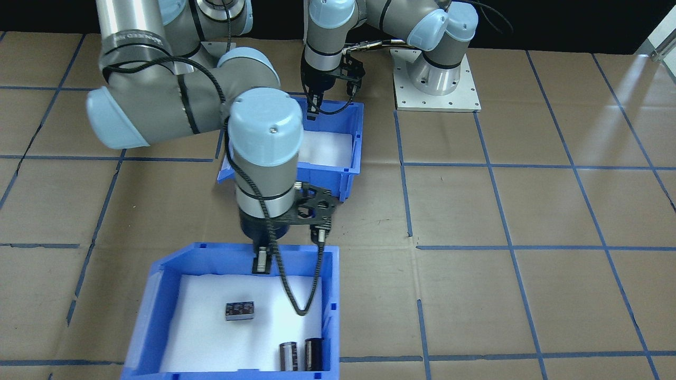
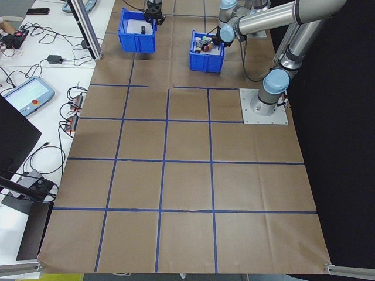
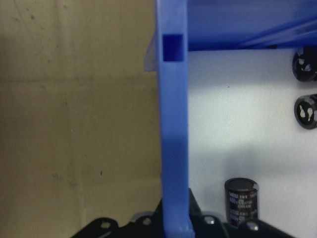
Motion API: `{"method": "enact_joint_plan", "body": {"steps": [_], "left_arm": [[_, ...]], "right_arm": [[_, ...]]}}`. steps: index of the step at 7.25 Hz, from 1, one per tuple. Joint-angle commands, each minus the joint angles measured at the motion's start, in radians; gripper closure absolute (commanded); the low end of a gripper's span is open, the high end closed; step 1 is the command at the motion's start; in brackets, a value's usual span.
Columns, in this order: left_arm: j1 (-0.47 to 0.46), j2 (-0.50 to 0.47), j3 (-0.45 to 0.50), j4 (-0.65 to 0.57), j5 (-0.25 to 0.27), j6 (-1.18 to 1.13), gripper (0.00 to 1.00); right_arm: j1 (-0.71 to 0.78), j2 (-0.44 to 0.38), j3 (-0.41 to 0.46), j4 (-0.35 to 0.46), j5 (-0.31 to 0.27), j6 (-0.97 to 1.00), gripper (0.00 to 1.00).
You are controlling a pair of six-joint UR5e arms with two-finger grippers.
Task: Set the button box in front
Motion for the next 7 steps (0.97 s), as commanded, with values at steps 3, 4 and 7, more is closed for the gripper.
{"method": "enact_joint_plan", "body": {"steps": [3,4,7], "left_arm": [[0.187,0.156,0.012,-0.111,0.086,0.323,1.00],[0.304,0.186,0.012,-0.127,0.082,0.420,1.00],[0.427,0.041,0.212,-0.190,0.077,0.565,1.00]], "right_arm": [[-0.342,-0.213,0.185,0.001,0.098,-0.403,0.97],[-0.415,-0.274,0.256,0.001,0.135,-0.488,0.97],[-0.582,-0.441,0.441,0.004,0.161,-0.637,0.97]]}}
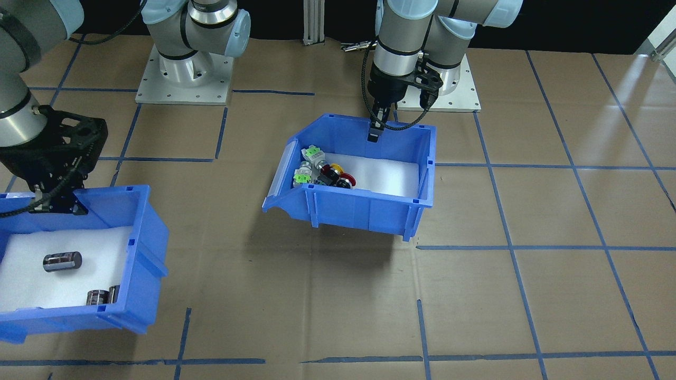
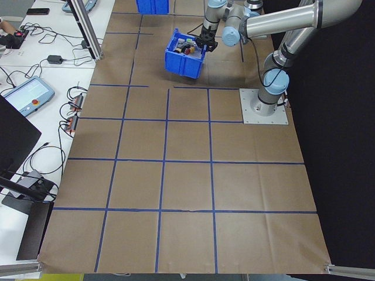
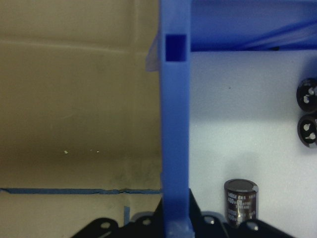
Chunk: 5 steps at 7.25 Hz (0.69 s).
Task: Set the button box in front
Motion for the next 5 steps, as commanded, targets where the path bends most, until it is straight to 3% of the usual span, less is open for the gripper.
{"method": "enact_joint_plan", "body": {"steps": [1,2,4,5], "left_arm": [[0.032,-0.188,0.239,-0.057,0.003,0.044,1.00],[0.029,-0.300,0.351,-0.059,0.001,0.032,1.00],[0.011,-0.519,0.544,-0.046,-0.008,-0.055,0.99],[-0.003,-0.575,0.613,-0.049,-0.049,-0.133,0.99]], "right_arm": [[-0.071,-0.166,0.177,0.020,-0.004,-0.053,0.96],[-0.071,-0.186,0.196,0.020,-0.010,-0.056,0.97],[-0.068,-0.329,0.341,0.028,-0.062,-0.110,0.96],[-0.068,-0.398,0.398,0.050,-0.062,-0.111,0.97]]}}
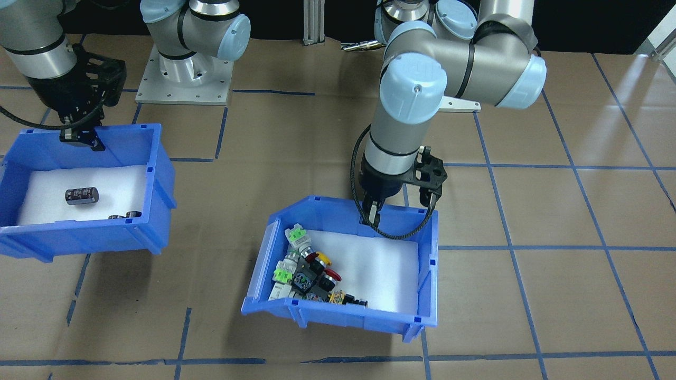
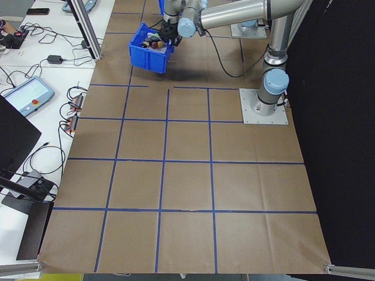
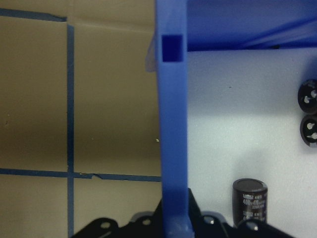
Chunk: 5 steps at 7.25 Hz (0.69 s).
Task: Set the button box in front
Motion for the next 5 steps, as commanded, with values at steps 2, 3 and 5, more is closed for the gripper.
{"method": "enact_joint_plan", "body": {"steps": [2,3,5], "left_arm": [[-0.046,-0.187,0.204,0.005,-0.054,-0.190,0.98],[-0.057,-0.217,0.239,0.005,-0.052,-0.195,0.96],[-0.074,-0.265,0.267,0.008,-0.052,-0.241,0.86]], "right_arm": [[0.002,-0.167,0.117,0.088,-0.008,-0.009,0.97],[0.004,-0.200,0.120,0.125,-0.006,-0.003,0.97],[0.010,-0.227,0.154,0.143,0.011,0.010,0.97]]}}
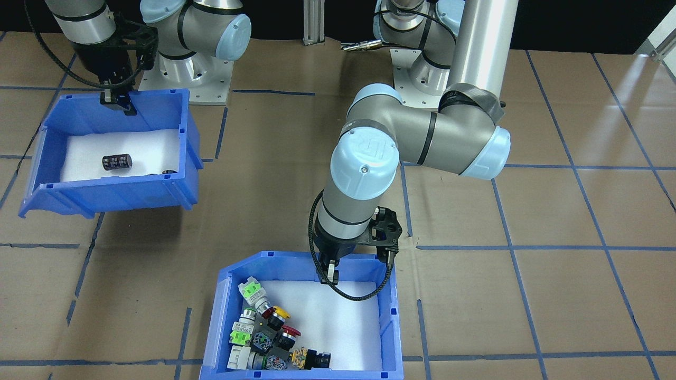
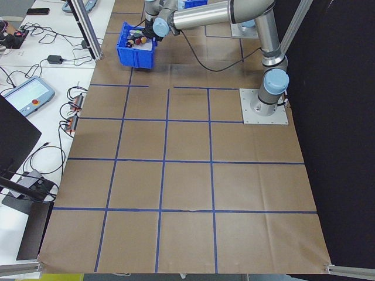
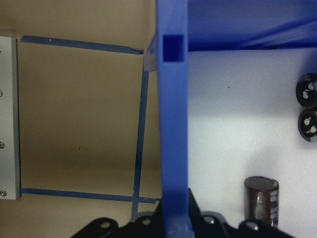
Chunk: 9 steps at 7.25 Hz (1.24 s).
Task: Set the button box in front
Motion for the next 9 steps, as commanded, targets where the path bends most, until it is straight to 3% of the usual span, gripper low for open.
{"method": "enact_joint_plan", "body": {"steps": [1,3,4,5,7,8,9], "left_arm": [[-0.010,-0.030,0.020,0.001,-0.002,-0.039,0.56],[0.000,-0.005,0.039,-0.009,0.001,-0.028,0.38],[0.002,0.007,0.039,-0.012,-0.013,-0.027,0.01],[0.011,0.028,0.040,-0.018,-0.030,-0.003,0.01],[0.110,0.128,0.040,-0.193,-0.019,0.363,0.00],[0.144,0.183,0.037,-0.257,0.005,0.510,0.00],[0.157,0.237,0.031,-0.315,0.080,0.715,0.00]], "right_arm": [[0.005,-0.026,0.032,0.011,0.010,0.008,0.97],[0.034,-0.043,0.038,0.016,0.045,0.037,0.97],[0.049,-0.044,0.041,0.016,0.046,0.051,0.97],[0.075,-0.046,0.055,0.016,0.046,0.092,0.97],[0.213,-0.035,0.063,0.009,0.045,0.258,0.97],[0.259,-0.032,0.073,-0.001,0.045,0.326,0.97],[0.270,-0.030,0.090,-0.020,0.046,0.333,0.97]]}}
